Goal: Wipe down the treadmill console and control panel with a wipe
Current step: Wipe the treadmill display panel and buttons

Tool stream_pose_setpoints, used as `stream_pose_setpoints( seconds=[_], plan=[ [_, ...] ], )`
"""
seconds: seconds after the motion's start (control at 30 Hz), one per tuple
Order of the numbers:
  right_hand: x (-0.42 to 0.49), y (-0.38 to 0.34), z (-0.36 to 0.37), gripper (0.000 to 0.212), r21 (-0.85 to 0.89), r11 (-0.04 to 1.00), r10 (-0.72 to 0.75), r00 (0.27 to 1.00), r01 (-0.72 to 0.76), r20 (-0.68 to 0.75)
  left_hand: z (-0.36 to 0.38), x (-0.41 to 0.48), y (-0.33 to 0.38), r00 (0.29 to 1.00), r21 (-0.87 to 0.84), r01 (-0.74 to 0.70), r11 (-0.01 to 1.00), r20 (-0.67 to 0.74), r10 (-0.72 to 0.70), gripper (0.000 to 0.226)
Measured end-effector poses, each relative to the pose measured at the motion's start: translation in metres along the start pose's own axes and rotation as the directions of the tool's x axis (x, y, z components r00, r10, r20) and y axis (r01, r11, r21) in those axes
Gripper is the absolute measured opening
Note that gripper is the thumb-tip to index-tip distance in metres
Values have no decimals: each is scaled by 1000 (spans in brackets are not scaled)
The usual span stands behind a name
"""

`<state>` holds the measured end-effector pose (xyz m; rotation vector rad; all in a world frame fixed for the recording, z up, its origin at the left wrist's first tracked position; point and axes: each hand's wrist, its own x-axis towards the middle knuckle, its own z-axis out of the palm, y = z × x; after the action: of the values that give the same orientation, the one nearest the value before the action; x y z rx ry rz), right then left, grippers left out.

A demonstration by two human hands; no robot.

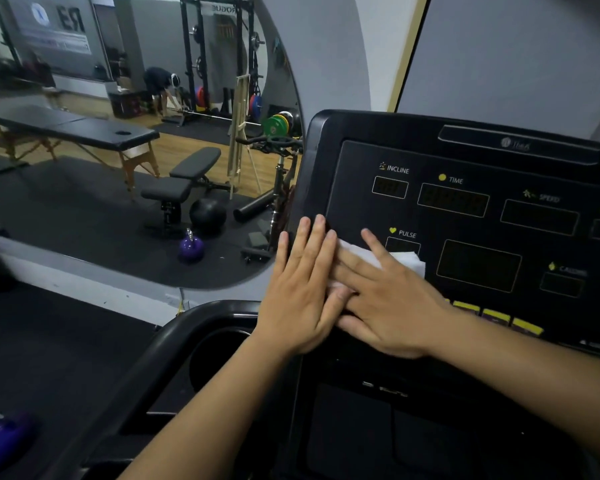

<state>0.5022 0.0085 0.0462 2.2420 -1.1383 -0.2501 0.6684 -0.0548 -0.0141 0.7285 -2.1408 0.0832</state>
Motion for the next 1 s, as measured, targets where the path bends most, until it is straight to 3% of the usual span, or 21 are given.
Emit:
stream_pose_setpoints(
  seconds=[0.1, 0.27, 0.37, 0.47, 0.57, 0.63, 0.73, 0.83, 1.0],
  plan=[
    [-5, 34, -3, 56, -81, 997, 14, 1000, -16, -24, 7, 0, 0, 1000, 127, 9, 992, 25, -12, 69],
    [15, 115, -34, 65, -127, 937, 317, 945, -326, -84, 8, 1, 2, 999, 216, 14, 976, 38, -23, 71],
    [26, 110, -38, 69, -91, 901, 414, 903, -425, -112, 8, 0, 2, 999, 156, 33, 987, 21, -37, 70],
    [24, 69, -25, 71, -38, 930, 359, 926, -366, -114, 2, 0, 1, 997, -106, 56, 993, -53, -62, 66],
    [8, 16, -6, 68, 30, 978, 210, 974, -208, -80, -11, 1, 1, 961, -496, 168, 852, -111, -254, 58],
    [-4, -15, 4, 66, 47, 995, 95, 995, -93, -24, -19, 1, 0, 940, -607, 198, 770, -105, -324, 55],
    [-11, -30, 8, 62, 42, 999, -13, 999, 12, 35, -27, -1, -3, 948, -611, 200, 766, -77, -308, 54],
    [4, 2, -3, 61, -83, 996, -35, 999, 38, 29, -31, -2, -5, 953, -551, 188, 813, -99, -287, 53],
    [56, 91, -39, 69, -275, 928, 248, 968, -251, -46, -37, -5, -2, 942, -473, 184, 862, -165, -291, 51]
  ],
)
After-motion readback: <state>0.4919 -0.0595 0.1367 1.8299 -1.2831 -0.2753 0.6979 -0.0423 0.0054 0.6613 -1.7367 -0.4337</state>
